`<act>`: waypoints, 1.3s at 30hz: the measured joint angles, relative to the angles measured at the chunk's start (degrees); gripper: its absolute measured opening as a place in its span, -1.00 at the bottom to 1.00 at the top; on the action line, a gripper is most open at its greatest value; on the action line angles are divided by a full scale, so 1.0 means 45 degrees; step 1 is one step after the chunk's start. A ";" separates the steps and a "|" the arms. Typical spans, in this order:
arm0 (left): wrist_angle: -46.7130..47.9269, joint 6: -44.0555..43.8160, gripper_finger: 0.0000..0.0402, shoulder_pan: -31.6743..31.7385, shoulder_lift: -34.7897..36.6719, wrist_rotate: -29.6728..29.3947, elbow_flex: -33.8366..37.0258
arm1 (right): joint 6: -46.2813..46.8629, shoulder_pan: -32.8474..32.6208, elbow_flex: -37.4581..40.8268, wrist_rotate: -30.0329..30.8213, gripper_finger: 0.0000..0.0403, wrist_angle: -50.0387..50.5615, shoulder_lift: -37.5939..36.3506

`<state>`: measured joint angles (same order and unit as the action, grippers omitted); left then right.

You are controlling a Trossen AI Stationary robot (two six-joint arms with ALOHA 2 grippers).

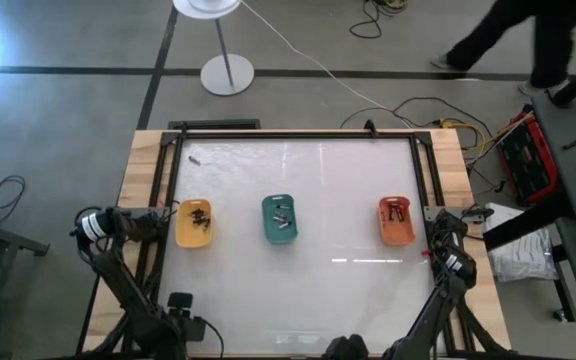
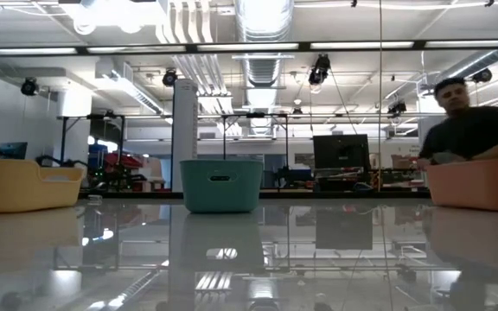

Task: Sort batteries
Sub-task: Put the silver battery into the green bin

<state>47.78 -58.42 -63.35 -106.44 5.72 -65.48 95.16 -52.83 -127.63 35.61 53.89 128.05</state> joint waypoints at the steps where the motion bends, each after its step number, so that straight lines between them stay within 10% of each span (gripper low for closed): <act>1: -0.0289 -0.0033 -0.31 0.0049 0.0037 0.0134 0.0165 | -0.0156 0.0021 -0.0114 0.0014 0.83 0.0026 0.0000; 9: -0.1078 -0.0707 -0.92 0.0483 0.0037 0.0003 0.0357 | -0.2819 0.0308 -0.1349 0.0075 0.83 0.0179 -0.0007; 17: -0.1018 -0.2809 -0.96 0.0480 0.0582 -0.1317 0.0454 | -0.7066 0.1430 -0.1600 -0.1042 0.83 -0.0796 -0.1355; 27: -0.0671 -0.7109 -0.98 0.0487 0.4104 -0.8492 0.0186 | -1.5253 0.3279 -0.1610 -0.3579 0.83 -0.4431 -0.2722; 39: -0.0638 -0.3875 -0.99 0.0652 0.5587 -1.6076 -0.1691 | -1.7855 0.4823 -0.1459 -0.3586 0.83 -0.7101 -0.2147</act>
<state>44.91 -75.86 -60.41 -81.30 -66.63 -73.09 14.82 -31.13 -134.19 19.47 21.93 118.39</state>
